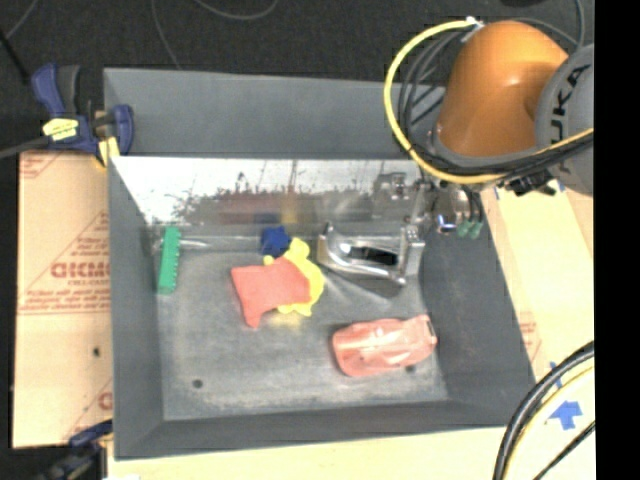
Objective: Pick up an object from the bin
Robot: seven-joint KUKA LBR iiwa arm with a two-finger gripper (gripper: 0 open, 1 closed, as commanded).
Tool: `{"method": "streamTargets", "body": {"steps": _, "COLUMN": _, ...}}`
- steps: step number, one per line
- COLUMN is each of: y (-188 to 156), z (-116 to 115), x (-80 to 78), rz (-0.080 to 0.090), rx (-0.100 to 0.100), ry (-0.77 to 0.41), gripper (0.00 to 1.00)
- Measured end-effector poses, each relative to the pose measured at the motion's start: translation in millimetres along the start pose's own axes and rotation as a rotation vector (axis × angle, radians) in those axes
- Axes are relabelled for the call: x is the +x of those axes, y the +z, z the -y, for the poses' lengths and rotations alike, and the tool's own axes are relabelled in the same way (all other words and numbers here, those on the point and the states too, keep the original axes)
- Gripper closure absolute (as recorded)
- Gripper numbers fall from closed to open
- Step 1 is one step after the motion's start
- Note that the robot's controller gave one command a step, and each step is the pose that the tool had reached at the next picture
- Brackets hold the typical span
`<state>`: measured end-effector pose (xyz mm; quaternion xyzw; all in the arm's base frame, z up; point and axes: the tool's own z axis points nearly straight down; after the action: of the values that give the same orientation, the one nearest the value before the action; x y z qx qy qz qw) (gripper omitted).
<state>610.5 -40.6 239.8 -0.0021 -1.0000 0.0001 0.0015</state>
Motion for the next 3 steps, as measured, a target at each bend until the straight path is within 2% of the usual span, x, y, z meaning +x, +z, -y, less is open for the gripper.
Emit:
{"method": "streamTargets", "body": {"steps": 1, "y": -5.1, "z": -0.1, "x": -0.9, "rz": 0.008, "rx": 0.000, "ry": 0.000, "gripper": 0.00}}
{"method": "streamTargets", "body": {"steps": 2, "y": 28.4, "z": -6.7, "x": -8.0, "rz": 0.012, "rx": 0.000, "ry": 0.075, "gripper": 0.00}}
{"method": "streamTargets", "body": {"steps": 3, "y": 74.8, "z": -24.7, "x": -8.1, "rz": 0.011, "rx": 0.001, "ry": 0.017, "gripper": 0.00}}
